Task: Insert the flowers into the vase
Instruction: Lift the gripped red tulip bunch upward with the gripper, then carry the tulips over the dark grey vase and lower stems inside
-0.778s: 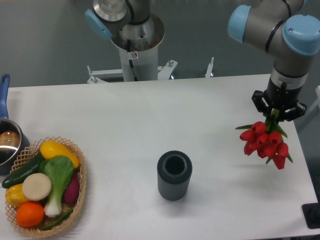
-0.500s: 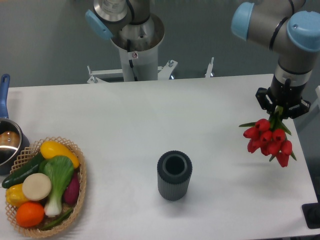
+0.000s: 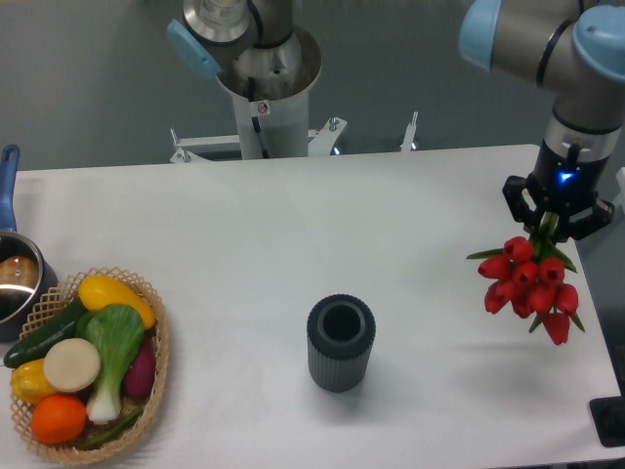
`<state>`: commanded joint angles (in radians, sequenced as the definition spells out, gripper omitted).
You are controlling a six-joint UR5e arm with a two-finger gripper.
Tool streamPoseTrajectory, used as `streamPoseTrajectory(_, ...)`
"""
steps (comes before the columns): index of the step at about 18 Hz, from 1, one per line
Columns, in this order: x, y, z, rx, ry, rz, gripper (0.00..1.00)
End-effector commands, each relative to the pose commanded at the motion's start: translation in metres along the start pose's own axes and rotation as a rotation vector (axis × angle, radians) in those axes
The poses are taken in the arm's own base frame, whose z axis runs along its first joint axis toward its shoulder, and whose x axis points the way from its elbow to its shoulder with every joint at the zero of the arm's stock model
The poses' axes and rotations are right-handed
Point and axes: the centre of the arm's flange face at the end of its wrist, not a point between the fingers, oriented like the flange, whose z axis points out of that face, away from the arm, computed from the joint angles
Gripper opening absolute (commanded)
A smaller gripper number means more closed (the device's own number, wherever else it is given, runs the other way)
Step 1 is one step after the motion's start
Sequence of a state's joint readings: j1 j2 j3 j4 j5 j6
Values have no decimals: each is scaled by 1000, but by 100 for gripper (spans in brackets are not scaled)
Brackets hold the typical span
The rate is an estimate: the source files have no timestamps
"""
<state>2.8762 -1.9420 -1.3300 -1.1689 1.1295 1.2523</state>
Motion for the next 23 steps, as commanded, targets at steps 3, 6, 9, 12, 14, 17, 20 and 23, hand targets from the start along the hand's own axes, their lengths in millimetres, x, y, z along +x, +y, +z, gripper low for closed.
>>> streamPoseTrajectory(3,-1,-19,-9,155,-10,-98,0)
streamPoseTrajectory(6,2,-35,-14,345,66,-179,0)
streamPoseTrajectory(9,5,-41,-20,473,133,-197,0)
streamPoseTrajectory(12,8,-49,-27,528,147,-195,0)
streamPoseTrajectory(14,9,-54,-33,590,158,-211,0)
streamPoseTrajectory(17,16,-62,-35,667,155,-175,0)
streamPoseTrajectory(20,20,-70,-36,721,182,-151,0)
streamPoseTrajectory(23,27,-79,-36,791,229,-121,0)
